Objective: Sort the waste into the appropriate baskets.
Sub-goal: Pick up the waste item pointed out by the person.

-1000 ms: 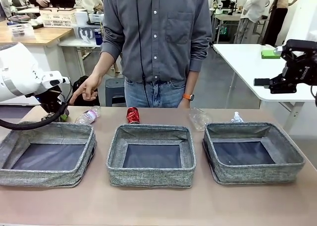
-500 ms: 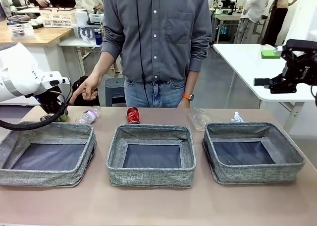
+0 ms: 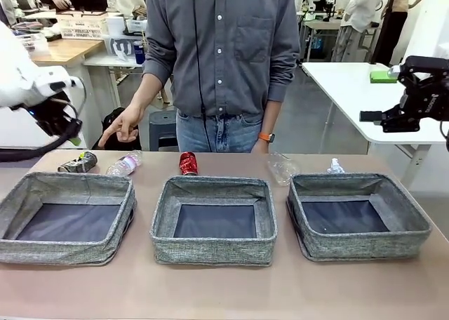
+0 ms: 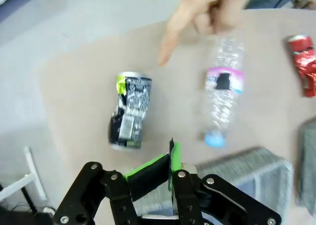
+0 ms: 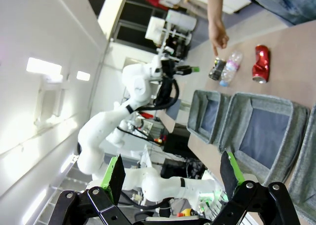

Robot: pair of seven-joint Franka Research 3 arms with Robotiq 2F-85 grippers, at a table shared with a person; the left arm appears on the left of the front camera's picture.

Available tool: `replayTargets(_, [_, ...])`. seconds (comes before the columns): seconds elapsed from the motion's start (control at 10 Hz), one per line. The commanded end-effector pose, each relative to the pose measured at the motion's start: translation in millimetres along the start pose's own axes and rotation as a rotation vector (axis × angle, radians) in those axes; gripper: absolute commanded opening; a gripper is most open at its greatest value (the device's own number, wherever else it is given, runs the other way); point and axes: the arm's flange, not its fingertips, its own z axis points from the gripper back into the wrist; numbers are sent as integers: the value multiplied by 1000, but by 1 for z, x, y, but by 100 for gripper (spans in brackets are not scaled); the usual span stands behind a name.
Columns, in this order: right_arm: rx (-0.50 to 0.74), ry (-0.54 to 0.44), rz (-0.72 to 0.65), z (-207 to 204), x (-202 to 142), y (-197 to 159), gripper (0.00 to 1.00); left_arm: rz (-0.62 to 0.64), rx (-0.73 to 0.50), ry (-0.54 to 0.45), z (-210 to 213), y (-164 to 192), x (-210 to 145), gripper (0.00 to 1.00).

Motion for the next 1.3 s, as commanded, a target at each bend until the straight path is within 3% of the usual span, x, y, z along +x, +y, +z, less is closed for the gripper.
replayTargets(0.0, [18,-10,-12,-2,3,4,100,7,39,18,39,-22,-24,0])
replayTargets(0.2, [18,-10,-12,-2,3,4,100,12,65,-11,40,-22,-25,0])
replayTargets(0.3, [18,-10,-12,-2,3,4,100,-6,120,-93,33,-13,-20,61])
replayTargets(0.4, [18,-10,-12,-2,3,4,100,-17,136,-114,22,2,-12,61])
replayTargets(0.5, [18,-10,-12,-2,3,4,100,-40,105,-125,14,13,-3,100])
replayTargets(0.6, [18,-10,-12,-2,3,4,100,-61,105,-79,13,17,3,65])
replayTargets(0.7, [18,-10,-12,-2,3,4,100,-85,82,-8,13,16,5,100])
replayTargets(0.9, [18,-10,-12,-2,3,4,100,-113,92,106,11,8,8,100])
replayTargets(1.2, [18,-10,-12,-2,3,4,100,-106,60,180,-20,17,18,100])
